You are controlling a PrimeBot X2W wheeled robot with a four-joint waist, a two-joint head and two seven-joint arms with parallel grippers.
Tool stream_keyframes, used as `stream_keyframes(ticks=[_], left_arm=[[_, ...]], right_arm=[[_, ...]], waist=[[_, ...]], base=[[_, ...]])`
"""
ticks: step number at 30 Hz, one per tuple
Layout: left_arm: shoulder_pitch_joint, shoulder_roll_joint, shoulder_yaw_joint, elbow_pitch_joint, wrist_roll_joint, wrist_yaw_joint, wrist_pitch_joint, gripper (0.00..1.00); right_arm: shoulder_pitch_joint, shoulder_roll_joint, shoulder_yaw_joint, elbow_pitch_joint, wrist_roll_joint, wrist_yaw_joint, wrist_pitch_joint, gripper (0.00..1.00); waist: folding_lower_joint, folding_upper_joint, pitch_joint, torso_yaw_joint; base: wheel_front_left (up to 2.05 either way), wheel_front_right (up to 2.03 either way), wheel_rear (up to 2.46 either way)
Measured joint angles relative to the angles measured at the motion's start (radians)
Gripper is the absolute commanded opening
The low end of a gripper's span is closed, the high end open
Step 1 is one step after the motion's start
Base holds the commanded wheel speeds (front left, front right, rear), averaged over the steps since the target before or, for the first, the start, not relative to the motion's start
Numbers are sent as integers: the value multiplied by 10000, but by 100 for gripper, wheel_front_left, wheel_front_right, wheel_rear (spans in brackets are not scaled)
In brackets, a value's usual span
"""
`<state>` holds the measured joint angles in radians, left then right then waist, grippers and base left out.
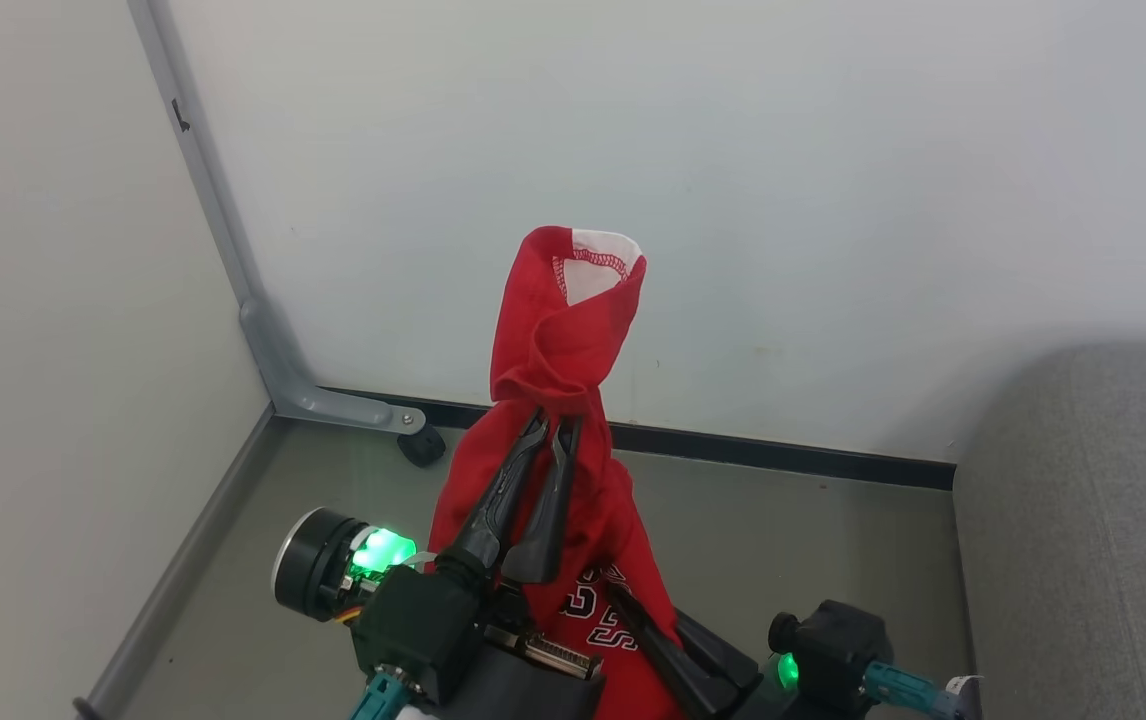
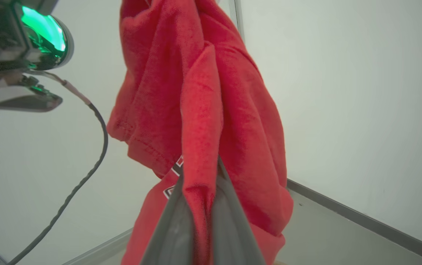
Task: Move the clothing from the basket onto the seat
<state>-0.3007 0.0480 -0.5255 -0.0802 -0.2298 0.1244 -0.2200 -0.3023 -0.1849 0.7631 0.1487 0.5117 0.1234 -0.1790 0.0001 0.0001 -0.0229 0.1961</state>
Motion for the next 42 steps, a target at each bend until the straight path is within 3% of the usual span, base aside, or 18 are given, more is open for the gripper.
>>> stream_keyframes(ticks=[4, 5, 6, 7, 8, 9, 10, 22, 31, 38, 42], left_arm=[[40, 0, 86, -10, 0, 0, 86, 0], [73, -4, 138, -19, 2, 0, 88, 7], [162, -10, 244, -40, 19, 0, 105, 25], [255, 2, 311, -29, 25, 0, 136, 25], [333, 8, 359, -27, 27, 0, 176, 44], [432, 0, 435, -21, 27, 0, 180, 84], [432, 0, 435, -21, 27, 0, 180, 100], [1391, 8, 1018, 326, 12, 0, 261, 100], [2188, 23, 1197, 838, -155, 0, 201, 100], [2792, 58, 1118, 1103, -192, 0, 56, 100], [2879, 63, 604, 1066, -219, 0, 8, 100]], right_arm=[[-12, -169, -203, 36, 88, -2, -159, 0], [-35, -221, -257, 44, 90, -2, -167, 0], [-85, -257, -307, 61, 100, 0, -178, 0], [-155, -274, -368, 84, 140, 0, -217, 0], [-198, -297, -451, 84, 167, -2, -257, 0], [-242, -345, -497, 96, 173, 0, -263, 0], [-242, -345, -497, 96, 173, 0, -263, 0], [-870, -1133, -1952, 311, 430, -6, -483, 0], [-1267, -2000, -3292, 616, 575, -272, -602, 0], [-1903, -2692, -4355, 796, 805, -366, -617, 0], [-1988, -3262, -5016, 974, 986, -453, -679, 0]], waist=[[0, 0, 8, -54], [0, 0, 10, -70], [0, 0, 11, -95], [0, 0, 10, -123], [0, -1, 8, -151], [0, 0, 8, -183], [0, 0, 8, -183], [0, 0, 54, -606], [0, 0, 171, -848], [0, 0, 400, -1118], [0, 0, 614, -1273]], base=[[0, 0, 0], [0, 0, 0], [0, 0, 0], [0, 0, 0], [0, 0, 0], [0, 0, 0], [0, 0, 0], [0, 0, 0], [0, 0, 0], [0, 0, 0], [0, 0, 0]])
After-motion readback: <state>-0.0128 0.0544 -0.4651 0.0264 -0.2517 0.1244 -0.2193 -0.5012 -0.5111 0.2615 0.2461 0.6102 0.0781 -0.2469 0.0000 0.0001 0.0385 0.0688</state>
